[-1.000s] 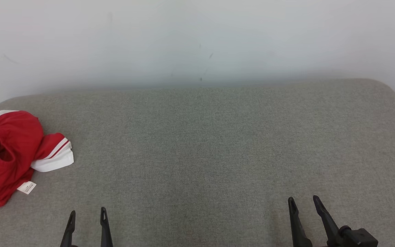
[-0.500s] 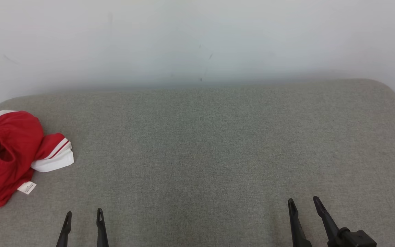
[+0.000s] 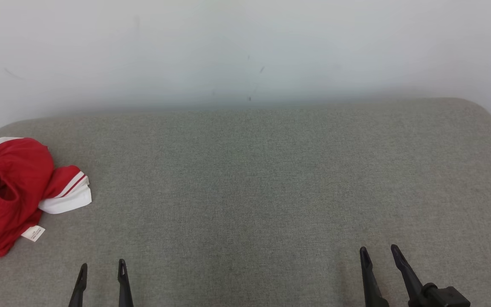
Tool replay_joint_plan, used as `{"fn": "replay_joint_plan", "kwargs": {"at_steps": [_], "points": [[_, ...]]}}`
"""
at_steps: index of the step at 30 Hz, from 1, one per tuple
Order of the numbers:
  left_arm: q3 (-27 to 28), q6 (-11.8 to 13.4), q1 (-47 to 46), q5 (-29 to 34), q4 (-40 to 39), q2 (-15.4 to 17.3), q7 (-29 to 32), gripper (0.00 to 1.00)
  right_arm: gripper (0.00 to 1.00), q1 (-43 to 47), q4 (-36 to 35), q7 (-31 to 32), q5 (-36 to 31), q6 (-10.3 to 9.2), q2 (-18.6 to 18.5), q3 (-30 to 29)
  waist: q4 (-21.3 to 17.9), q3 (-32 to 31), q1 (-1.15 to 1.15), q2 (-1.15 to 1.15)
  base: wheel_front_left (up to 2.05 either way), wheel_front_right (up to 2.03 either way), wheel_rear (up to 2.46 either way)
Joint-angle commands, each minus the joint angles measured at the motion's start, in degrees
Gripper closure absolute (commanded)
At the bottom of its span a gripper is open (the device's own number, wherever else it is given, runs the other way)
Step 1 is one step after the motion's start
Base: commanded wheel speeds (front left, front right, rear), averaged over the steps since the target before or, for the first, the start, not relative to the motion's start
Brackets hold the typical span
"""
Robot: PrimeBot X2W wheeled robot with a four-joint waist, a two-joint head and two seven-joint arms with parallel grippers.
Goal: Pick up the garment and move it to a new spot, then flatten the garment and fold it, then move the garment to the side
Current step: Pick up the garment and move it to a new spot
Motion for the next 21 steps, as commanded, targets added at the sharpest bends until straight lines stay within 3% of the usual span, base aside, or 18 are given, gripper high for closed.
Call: {"fn": "replay_joint_plan", "kwargs": {"at_steps": [1,12,21], "points": [[0.08,0.26,0.76,-0.35,-0.06,-0.13,-0.2,0.0,0.0,0.33,-0.01,-0.04,0.21,-0.12,0.01,0.08,0.0,0.01,0.0,0.0,0.0,0.0,0.0],[0.0,0.3,0.61,-0.67,0.2,-0.13,-0.2,0.0,0.0,0.66,-0.22,-0.04,0.38,-0.12,0.01,0.46,0.6,-0.03,0.0,0.0,0.0,0.0,0.0],[0.16,0.05,0.72,-0.67,0.58,-0.12,-0.2,0.0,0.0,1.39,-0.2,-0.04,1.09,-0.12,0.01,0.55,5.19,-0.23,0.0,0.0,0.0,0.0,0.0]]}}
